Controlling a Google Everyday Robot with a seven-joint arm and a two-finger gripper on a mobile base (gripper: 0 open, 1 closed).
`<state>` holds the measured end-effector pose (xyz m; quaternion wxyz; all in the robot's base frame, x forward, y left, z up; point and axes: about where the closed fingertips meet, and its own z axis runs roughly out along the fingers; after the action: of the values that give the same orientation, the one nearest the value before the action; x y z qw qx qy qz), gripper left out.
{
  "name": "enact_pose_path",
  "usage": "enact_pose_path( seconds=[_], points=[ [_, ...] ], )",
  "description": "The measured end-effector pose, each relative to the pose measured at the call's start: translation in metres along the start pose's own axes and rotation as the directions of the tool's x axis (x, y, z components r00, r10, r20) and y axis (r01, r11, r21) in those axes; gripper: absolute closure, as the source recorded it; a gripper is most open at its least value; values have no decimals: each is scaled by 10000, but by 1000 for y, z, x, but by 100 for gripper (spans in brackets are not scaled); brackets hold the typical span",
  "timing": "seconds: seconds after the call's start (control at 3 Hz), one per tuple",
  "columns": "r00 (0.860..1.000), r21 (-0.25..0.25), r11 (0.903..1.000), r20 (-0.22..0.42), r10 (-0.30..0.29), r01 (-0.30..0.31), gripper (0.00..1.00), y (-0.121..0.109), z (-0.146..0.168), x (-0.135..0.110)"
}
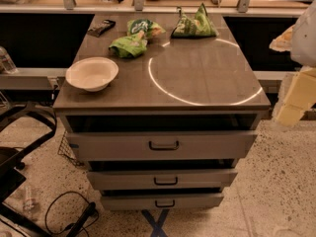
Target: Move green jalapeno chip bag near paper bowl
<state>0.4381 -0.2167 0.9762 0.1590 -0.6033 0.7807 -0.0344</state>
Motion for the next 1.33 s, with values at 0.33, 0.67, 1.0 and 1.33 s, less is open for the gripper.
enact_pose_path(
  seconds=[0.33,0.67,1.0,1.33],
  points=[
    [10000,2,10000,1,0,0,0,0,0,0],
    [9990,90,9990,-105,436,-435,0,-9,4,3],
    [9815,860,9779,-35,1915,-1905,0,-48,14,24],
    [9248,2655,8863,789,3722,-3794,0,-120,18,41]
  ],
)
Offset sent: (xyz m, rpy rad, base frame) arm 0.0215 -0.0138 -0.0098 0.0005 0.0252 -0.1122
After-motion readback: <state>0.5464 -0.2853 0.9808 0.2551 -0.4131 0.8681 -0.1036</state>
